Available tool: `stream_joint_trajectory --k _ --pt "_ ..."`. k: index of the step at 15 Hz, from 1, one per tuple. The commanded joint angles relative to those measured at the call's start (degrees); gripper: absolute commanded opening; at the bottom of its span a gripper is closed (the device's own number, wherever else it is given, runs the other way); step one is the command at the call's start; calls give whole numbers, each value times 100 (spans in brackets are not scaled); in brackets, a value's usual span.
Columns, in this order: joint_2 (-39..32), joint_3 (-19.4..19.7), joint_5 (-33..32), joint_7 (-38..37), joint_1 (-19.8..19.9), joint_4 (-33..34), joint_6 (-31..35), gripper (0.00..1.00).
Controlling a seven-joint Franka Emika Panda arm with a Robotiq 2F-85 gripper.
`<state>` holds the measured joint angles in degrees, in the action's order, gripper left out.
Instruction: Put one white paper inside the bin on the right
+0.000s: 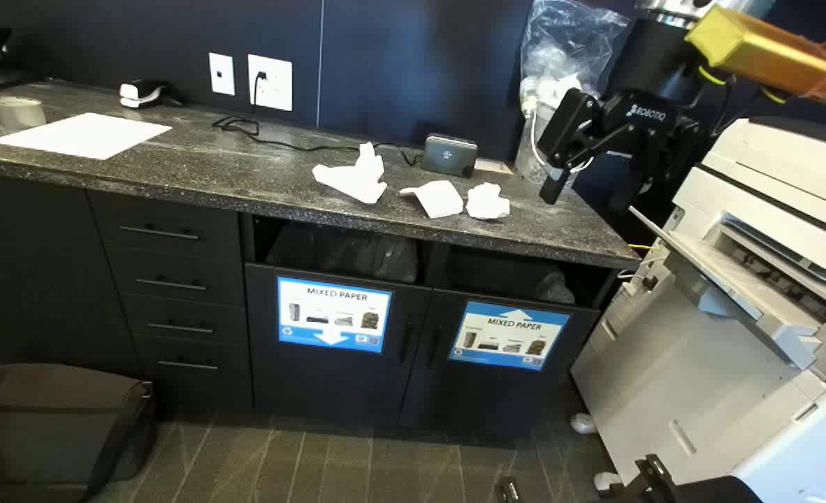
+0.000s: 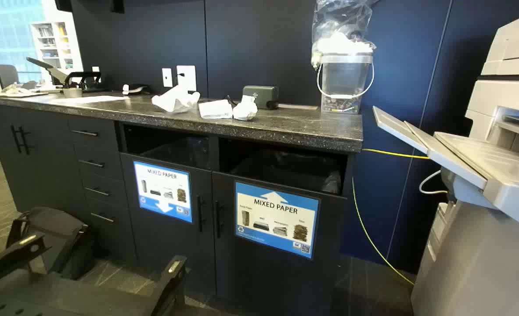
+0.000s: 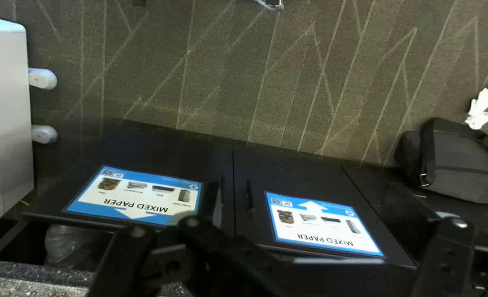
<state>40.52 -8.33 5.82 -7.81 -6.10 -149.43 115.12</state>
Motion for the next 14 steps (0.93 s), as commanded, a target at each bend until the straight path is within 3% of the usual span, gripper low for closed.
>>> stream_joint_trajectory --k 1,9,14 --pt "2 11 -10 -5 -10 39 -15 100" --pt "-199 71 -126 -11 158 146 303 100" --pt "-1029 194 -562 144 407 702 935 100"
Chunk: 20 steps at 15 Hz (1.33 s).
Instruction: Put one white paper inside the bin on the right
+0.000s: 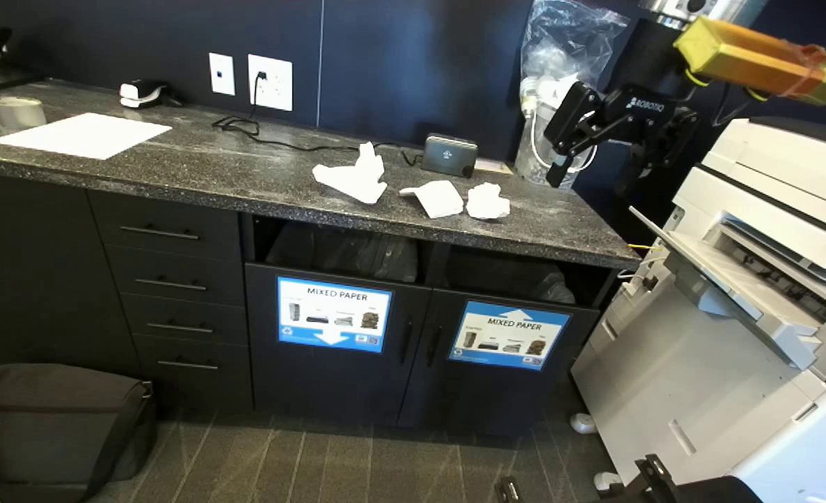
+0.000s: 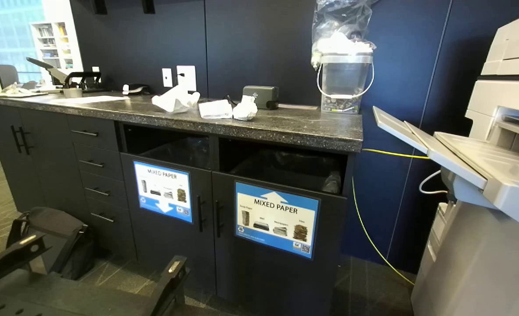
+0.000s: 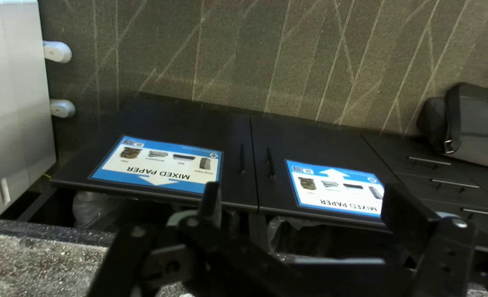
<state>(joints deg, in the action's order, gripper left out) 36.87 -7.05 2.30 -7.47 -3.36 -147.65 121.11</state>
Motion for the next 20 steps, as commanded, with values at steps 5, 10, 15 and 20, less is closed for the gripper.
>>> stream_joint_trajectory --k 5,10,15,20 --pt "-2110 121 -217 47 178 1598 893 100" --pt "-3718 97 -374 -204 148 3053 975 100" --pt "-5262 290 -877 -679 23 4536 868 100" --pt "-6570 744 -1147 -1054 -115 5921 814 100"
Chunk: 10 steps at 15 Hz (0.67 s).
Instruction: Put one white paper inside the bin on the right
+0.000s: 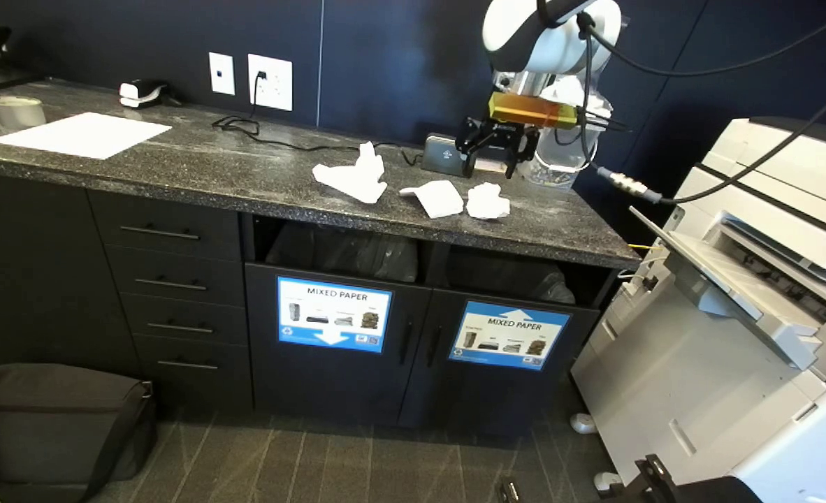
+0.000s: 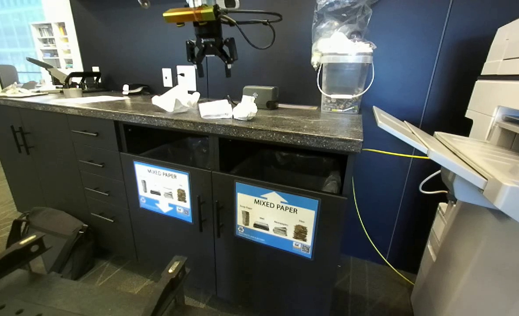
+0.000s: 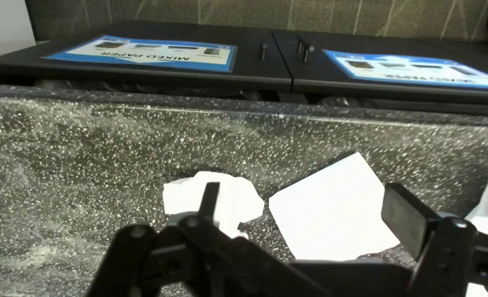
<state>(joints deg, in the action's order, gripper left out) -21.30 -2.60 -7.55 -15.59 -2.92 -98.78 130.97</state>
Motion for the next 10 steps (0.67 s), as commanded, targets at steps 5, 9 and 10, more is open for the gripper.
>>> stream_joint_trajectory --k 5,9,10 --pt "-1589 632 -50 -213 -142 2006 -293 100" --pt "-2082 641 71 6 -63 2588 -505 100" --pt "-2187 617 105 50 -46 2700 -560 100"
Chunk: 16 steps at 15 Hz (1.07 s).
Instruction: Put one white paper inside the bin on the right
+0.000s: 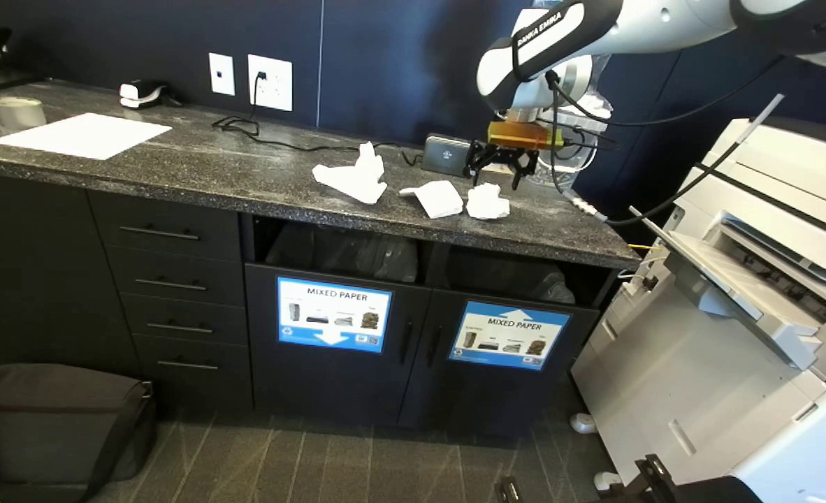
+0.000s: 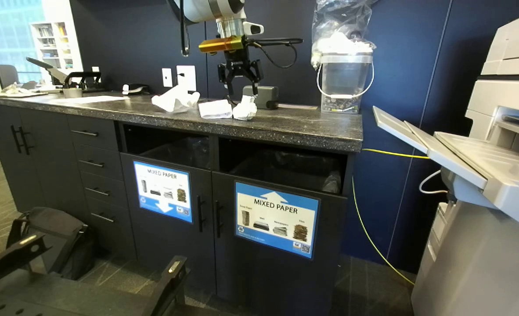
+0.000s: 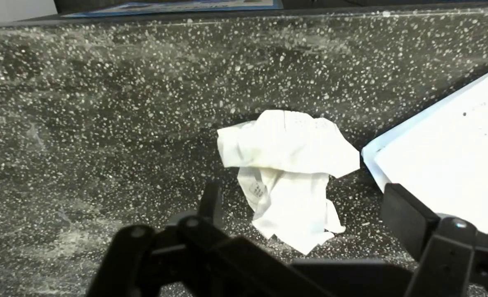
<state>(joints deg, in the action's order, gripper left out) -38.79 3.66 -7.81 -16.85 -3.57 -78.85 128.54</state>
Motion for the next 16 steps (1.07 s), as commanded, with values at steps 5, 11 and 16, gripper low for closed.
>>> stream_joint_trajectory --k 5,11,16 --pt "-840 3 158 202 33 1157 -471 100" --pt "-1178 63 151 151 103 1542 -579 100" --pt "-1327 67 148 173 151 1775 -669 100"
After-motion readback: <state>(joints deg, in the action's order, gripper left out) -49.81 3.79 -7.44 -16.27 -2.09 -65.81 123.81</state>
